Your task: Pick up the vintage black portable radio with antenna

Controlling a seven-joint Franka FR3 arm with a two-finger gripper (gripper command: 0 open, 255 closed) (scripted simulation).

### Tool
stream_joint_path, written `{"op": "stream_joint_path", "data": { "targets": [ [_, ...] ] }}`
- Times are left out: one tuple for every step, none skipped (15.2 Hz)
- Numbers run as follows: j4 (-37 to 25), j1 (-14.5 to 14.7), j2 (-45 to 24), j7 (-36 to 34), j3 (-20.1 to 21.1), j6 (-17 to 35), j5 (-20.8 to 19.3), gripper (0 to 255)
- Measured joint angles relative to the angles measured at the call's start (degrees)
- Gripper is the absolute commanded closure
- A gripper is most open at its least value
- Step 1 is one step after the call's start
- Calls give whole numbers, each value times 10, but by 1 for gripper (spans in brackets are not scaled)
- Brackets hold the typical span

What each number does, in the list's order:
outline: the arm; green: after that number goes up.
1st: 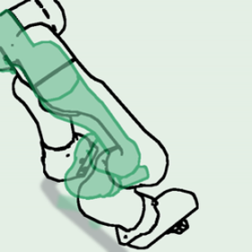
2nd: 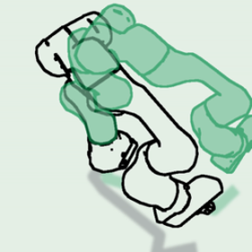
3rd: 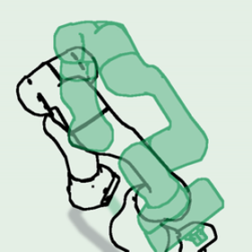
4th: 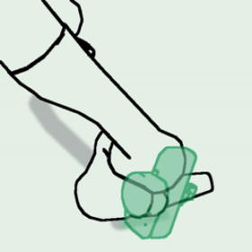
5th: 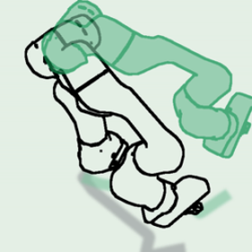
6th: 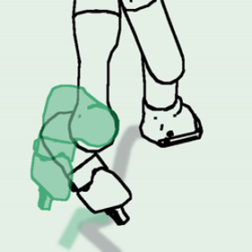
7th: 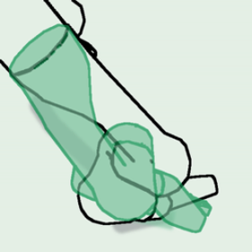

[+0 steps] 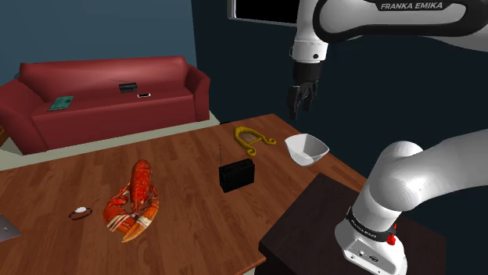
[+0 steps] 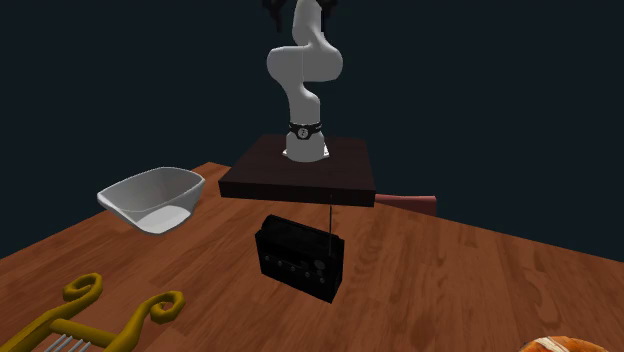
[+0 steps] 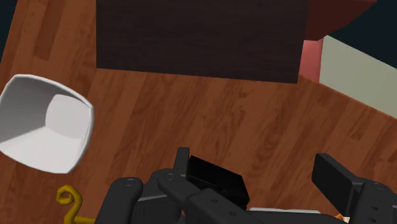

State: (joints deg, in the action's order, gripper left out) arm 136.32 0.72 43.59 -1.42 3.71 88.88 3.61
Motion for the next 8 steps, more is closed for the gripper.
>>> {"op": "stream_joint_path", "data": {
  "targets": [
    [0,0,0,0,0,0,0,0],
    [6,2,-3,9,-2,10,-3,0],
    [19,5,-7,25,-5,29,-8,0],
    [31,8,-14,43,-9,51,-15,0],
    [38,13,-22,61,-12,69,-20,0],
    [51,17,-29,79,-15,93,-25,0],
    [56,20,-44,100,-19,117,-32,0],
    [65,24,-54,119,-23,139,-38,0]
  ]
}}
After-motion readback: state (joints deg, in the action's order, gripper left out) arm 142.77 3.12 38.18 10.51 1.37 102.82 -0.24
